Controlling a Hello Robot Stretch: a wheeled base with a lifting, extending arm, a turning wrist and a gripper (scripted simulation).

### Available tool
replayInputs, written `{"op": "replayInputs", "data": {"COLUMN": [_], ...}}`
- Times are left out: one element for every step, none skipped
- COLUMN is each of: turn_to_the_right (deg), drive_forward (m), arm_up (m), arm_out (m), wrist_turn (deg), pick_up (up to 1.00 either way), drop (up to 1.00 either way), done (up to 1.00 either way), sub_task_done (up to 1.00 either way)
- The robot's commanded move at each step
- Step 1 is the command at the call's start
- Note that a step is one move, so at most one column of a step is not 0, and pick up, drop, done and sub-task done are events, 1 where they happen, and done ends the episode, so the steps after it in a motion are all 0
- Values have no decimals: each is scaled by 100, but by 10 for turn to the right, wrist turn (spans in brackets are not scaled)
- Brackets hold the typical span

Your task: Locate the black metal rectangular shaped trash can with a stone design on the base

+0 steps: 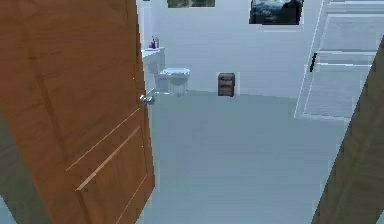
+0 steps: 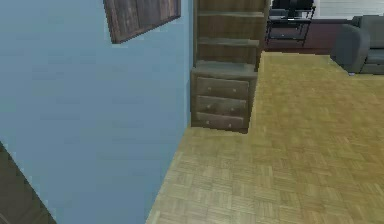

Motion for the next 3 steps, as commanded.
{"op": "replayInputs", "data": {"turn_to_the_right": [30,-150,0], "drive_forward": [0,0,30], "arm_up": [0,0,0], "arm_out": [0,0,0], "wrist_turn": [0,0,0], "pick_up": [0,0,0], "drop": [0,0,0], "done": [0,0,0], "sub_task_done": [0,0,0]}}
